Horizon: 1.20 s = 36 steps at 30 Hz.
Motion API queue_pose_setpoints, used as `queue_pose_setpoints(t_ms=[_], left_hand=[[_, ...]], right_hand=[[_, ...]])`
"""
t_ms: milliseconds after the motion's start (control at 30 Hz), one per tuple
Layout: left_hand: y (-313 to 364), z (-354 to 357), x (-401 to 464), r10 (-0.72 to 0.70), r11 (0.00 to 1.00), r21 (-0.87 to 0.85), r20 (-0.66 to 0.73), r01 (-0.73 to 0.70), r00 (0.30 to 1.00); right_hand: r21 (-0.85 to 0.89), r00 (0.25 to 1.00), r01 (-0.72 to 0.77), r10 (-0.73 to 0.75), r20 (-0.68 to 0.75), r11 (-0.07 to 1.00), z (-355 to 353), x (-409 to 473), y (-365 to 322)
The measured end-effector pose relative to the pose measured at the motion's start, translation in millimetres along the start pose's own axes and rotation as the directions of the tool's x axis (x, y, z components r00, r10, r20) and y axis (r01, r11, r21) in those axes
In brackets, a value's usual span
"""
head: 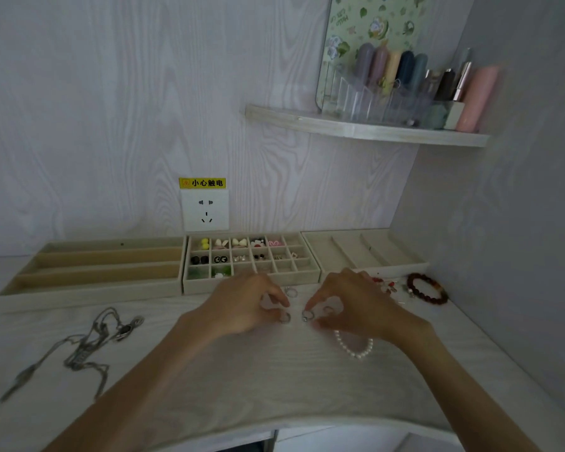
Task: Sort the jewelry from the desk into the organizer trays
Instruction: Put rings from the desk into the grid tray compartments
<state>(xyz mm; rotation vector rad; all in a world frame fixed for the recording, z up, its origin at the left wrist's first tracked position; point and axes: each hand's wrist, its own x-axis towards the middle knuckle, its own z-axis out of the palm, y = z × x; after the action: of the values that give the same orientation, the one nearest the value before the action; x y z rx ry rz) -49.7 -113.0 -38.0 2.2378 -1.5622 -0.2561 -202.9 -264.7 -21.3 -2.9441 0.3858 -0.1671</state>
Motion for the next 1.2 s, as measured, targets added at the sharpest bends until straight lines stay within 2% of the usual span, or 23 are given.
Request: queue_pose_setpoints(t_ms=[100, 200, 367, 433, 567, 700, 767, 833, 933, 1033, 1200], left_hand=[[1.9, 2.5, -2.4, 0.025, 0.999, 0.039, -0.008, -0.024, 1.0], [-0.1, 1.2, -3.2, 0.015, 1.0, 0.005, -0.022, -0.015, 1.0], [-3.6, -5.5, -4.7, -0.019, 1.0, 0.024, -0.051, 0.02, 0.999], [-6.5, -6.6, -5.6, -0.023, 0.999, 0.043, -0.062, 0.026, 0.998], [-13.2, -8.9, -6.6, -0.046, 0.999, 0.013, -0.032, 0.046, 0.998], [-14.9, -9.7, -5.3, -0.035, 0.999, -0.004, -0.022, 0.034, 0.999], [-14.8, -9.5, -3.7, -0.036, 0.999, -0.004, -0.016, 0.036, 0.999], [-13.9, -9.9, -2.0, -0.032, 0.999, 0.007, -0.006, 0.032, 0.999], [-10.8, -13.9, -0.5, -0.023, 0.999, 0.03, 0.0, 0.023, 1.0], [-7.2, -19.3, 1.4, 0.013, 0.998, 0.056, 0.02, -0.014, 1.0], [-0.2, -24.2, 7.8, 0.08, 0.989, 0.117, 0.101, -0.092, 0.992]], right_hand=[[-0.04, 0.997, 0.039, -0.041, -0.065, 0.998, 9.4, -1.2, -9.4], [-0.045, 0.989, 0.051, -0.057, -0.134, 0.998, 15.2, -0.1, -13.2], [-0.024, 0.989, 0.052, -0.054, -0.139, 0.998, 19.2, 1.2, -12.4], [0.039, 0.991, 0.028, -0.023, -0.13, 0.999, 19.6, 1.0, -10.3], [0.349, 0.974, -0.063, 0.133, -0.182, 0.935, 5.4, 7.5, 1.8], [0.42, 0.953, -0.131, 0.231, -0.197, 0.898, -20.9, 34.3, 16.5], [0.352, 0.956, -0.135, 0.215, -0.199, 0.926, -29.6, 53.7, 19.3], [0.204, 0.97, -0.157, 0.19, -0.155, 0.966, -33.5, 72.8, 17.3], [-0.034, 0.986, -0.166, 0.167, 0.02, 0.985, -32.7, 99.6, 11.1], [-0.245, 0.953, -0.209, 0.253, 0.167, 0.947, -28.4, 116.6, 2.7], [-0.397, 0.928, -0.235, 0.326, 0.178, 0.887, -21.2, 124.2, -5.0]])
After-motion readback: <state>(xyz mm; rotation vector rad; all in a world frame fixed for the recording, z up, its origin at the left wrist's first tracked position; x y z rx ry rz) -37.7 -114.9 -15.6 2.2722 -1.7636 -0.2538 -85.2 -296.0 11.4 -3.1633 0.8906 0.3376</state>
